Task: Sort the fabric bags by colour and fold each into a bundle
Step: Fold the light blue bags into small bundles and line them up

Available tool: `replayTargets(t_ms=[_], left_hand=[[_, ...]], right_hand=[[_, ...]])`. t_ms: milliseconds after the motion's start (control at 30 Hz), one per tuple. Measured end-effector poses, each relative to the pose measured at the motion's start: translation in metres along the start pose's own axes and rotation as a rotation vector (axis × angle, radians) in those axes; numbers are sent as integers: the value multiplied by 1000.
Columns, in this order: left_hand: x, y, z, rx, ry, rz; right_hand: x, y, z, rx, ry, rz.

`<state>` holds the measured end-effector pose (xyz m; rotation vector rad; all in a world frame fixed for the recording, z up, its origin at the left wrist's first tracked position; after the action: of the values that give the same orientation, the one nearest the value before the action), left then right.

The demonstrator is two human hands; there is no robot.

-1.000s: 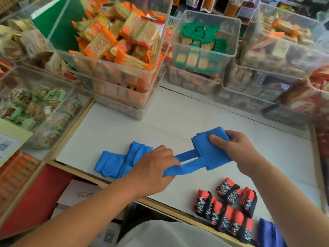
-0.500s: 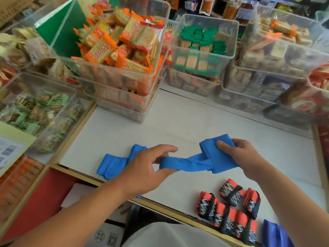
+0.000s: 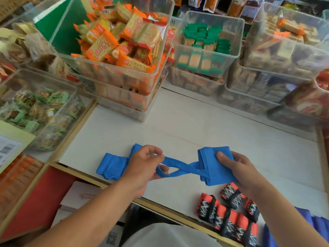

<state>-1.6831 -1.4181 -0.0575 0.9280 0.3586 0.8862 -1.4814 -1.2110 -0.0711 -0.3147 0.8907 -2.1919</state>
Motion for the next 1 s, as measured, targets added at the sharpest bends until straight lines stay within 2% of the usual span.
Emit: replayTargets(t_ms=[67, 133, 267, 333, 433, 600, 700, 767, 833, 1000], left_hand=[[0, -10, -3, -13, 29, -10], [0, -11, 0, -21, -31, 13], [1, -3, 17, -46, -365, 240], [-2, 5, 25, -4, -524, 215], [-11, 13, 26, 48, -640, 13], [-23, 24, 17, 294, -527, -536], [-26, 29, 15, 515, -654, -913], [-25, 34, 19, 611, -743, -1025], [-22, 41, 23, 678, -787, -933], [-9, 48, 30, 570, -697, -310]], right_hand=[[-2, 1, -1, -12, 22, -4], [-7, 0, -2, -30, 43, 5], [-14, -3, -7, -47, 54, 49], [-14, -2, -11, -17, 51, 70], [-14, -2, -15, 40, 28, 81], [-12, -7, -16, 142, -52, 134], [-10, -10, -16, 195, -77, 194], [-8, -13, -19, 212, -85, 223], [-2, -14, -20, 231, -94, 252], [22, -6, -23, 276, -140, 280]])
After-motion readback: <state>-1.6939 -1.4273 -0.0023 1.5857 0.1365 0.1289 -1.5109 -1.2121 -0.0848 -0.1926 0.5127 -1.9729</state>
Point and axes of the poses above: each hand's wrist, its own z-axis away from the middle knuckle, its own x-axis out of the palm, y = z × x, the point moved 3 cm from there along -z, towards the middle knuckle, and after that the axes turned 9 degrees about x, right-handed, at the moved point
